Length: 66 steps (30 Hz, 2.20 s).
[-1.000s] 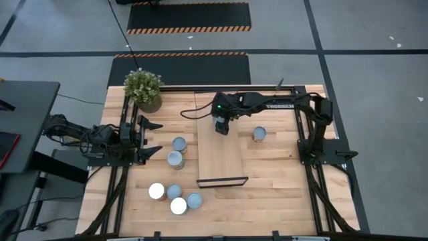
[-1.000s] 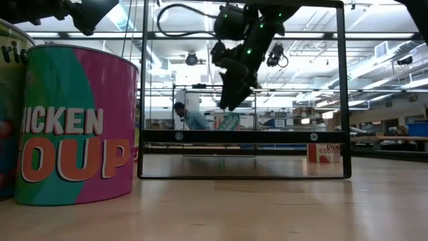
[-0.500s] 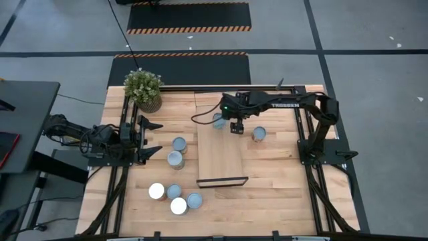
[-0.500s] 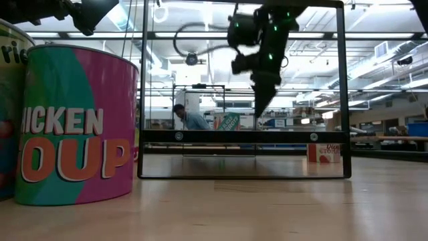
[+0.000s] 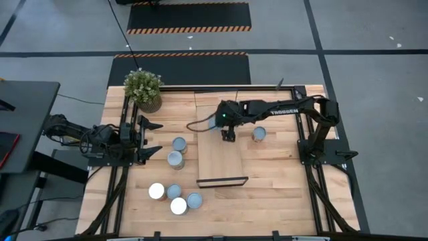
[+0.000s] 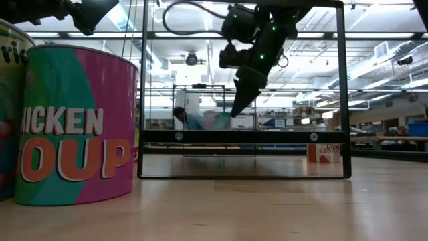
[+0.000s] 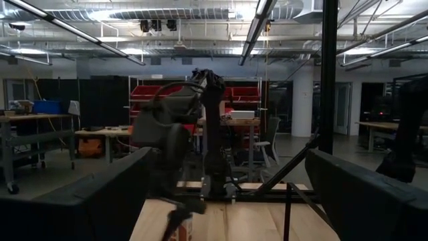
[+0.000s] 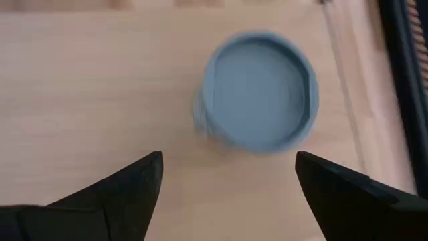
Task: Pick and place cans onto a shelf
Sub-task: Put the canned carrots on the shelf
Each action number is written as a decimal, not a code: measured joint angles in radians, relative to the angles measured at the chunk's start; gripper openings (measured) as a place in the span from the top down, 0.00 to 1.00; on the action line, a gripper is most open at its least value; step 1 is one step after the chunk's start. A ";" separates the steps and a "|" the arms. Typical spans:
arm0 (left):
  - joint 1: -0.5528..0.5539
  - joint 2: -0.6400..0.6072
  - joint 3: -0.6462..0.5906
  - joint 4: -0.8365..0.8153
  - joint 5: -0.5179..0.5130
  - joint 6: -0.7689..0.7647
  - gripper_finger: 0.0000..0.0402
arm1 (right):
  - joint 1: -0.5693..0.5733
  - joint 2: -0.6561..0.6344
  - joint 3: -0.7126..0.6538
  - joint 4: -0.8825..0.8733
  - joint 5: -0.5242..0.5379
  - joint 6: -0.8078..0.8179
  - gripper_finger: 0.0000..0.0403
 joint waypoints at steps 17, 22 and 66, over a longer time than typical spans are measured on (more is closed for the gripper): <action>0.000 0.000 0.000 0.005 0.000 -0.005 0.01 | -0.016 0.000 0.000 0.043 -0.009 -0.137 0.14; 0.000 0.000 0.000 0.005 0.000 -0.007 0.01 | -0.012 0.000 0.000 0.104 -0.041 -0.177 0.14; 0.000 0.000 0.000 0.004 0.000 0.001 0.01 | 0.071 -0.002 -0.172 0.658 0.099 -0.813 0.14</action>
